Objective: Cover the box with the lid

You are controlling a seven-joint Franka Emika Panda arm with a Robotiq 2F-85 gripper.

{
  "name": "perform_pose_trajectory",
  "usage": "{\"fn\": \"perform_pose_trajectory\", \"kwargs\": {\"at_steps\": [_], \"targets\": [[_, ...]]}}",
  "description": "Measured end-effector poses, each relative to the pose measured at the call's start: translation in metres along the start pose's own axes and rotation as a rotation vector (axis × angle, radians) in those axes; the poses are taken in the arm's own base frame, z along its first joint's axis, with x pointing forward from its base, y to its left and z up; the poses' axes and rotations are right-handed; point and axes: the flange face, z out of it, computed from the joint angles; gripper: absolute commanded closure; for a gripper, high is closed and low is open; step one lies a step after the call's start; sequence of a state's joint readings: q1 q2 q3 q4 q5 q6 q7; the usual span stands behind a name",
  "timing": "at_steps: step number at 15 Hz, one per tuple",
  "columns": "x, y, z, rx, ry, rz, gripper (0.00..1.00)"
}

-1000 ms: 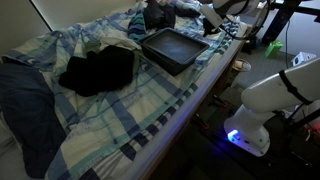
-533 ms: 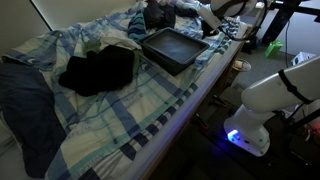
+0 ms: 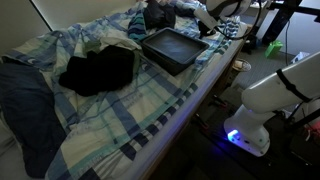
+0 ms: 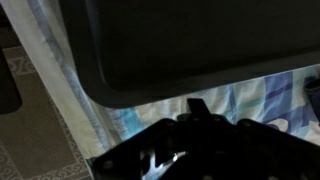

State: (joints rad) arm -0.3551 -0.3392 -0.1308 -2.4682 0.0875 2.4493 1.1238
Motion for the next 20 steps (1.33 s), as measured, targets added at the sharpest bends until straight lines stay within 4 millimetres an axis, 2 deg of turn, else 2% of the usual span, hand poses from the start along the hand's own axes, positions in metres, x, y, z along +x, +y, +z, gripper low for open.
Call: {"fn": "perform_pose_trajectory", "kwargs": {"at_steps": [5, 10, 20], "targets": [[0.004, -0.017, -0.007, 0.018, 0.012, -0.005, 0.99], [0.004, -0.031, 0.001, 0.005, 0.010, -0.016, 0.99], [-0.008, -0.031, 0.017, -0.057, -0.019, -0.040, 0.99]]}}
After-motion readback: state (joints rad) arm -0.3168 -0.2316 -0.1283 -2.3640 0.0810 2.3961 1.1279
